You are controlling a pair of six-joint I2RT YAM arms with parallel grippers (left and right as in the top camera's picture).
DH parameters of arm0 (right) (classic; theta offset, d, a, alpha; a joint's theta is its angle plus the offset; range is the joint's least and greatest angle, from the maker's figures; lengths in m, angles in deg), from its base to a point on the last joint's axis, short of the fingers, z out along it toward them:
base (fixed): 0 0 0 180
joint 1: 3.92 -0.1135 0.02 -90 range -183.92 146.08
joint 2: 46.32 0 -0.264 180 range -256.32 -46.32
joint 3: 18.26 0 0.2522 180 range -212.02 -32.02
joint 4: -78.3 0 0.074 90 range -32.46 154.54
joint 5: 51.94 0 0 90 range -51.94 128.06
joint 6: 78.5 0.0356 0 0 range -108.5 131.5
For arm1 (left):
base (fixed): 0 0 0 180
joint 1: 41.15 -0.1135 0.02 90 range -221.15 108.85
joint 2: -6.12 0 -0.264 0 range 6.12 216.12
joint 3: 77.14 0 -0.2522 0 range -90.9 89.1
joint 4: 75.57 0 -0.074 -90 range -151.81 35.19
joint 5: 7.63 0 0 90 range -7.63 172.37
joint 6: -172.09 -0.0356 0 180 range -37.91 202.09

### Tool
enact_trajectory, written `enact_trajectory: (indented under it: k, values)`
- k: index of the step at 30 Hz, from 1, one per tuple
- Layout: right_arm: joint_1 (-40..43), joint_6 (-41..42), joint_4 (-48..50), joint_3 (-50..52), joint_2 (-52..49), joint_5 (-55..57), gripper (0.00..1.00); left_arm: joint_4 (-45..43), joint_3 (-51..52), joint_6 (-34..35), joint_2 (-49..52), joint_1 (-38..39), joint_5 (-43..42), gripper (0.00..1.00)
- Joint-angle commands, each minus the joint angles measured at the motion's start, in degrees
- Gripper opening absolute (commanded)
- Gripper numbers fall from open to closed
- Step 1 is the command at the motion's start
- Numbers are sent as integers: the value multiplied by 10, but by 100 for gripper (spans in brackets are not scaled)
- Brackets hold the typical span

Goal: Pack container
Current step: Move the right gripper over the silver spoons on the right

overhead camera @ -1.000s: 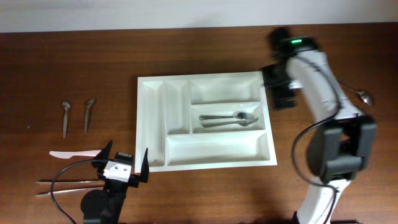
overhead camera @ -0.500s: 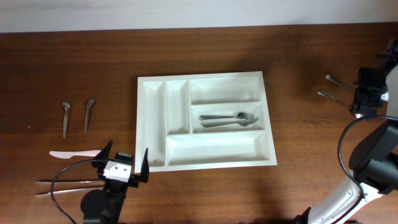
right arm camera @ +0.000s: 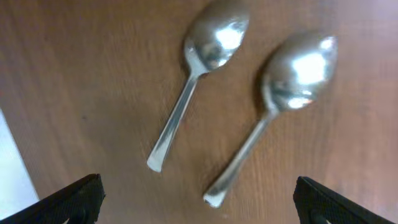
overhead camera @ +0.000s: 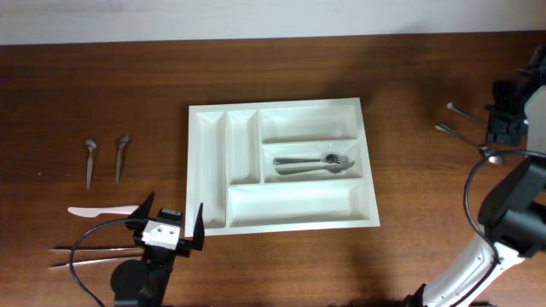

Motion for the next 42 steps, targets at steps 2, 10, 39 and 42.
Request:
enact_trajectory:
  k: [2, 10, 39, 42]
  values:
    - [-2, -18, 2, -11, -45, -41, 99, -2, 4, -9, -4, -2, 4, 99]
    - [-2, 21, -11, -13, -51, -33, 99, -2, 4, -9, -4, -2, 4, 99]
    - [-2, 101, -61, -13, -83, -1, 99, -2, 4, -9, -4, -2, 4, 99]
    - [-2, 111, -70, -13, -83, 6, 99, -2, 4, -9, -4, -2, 4, 99]
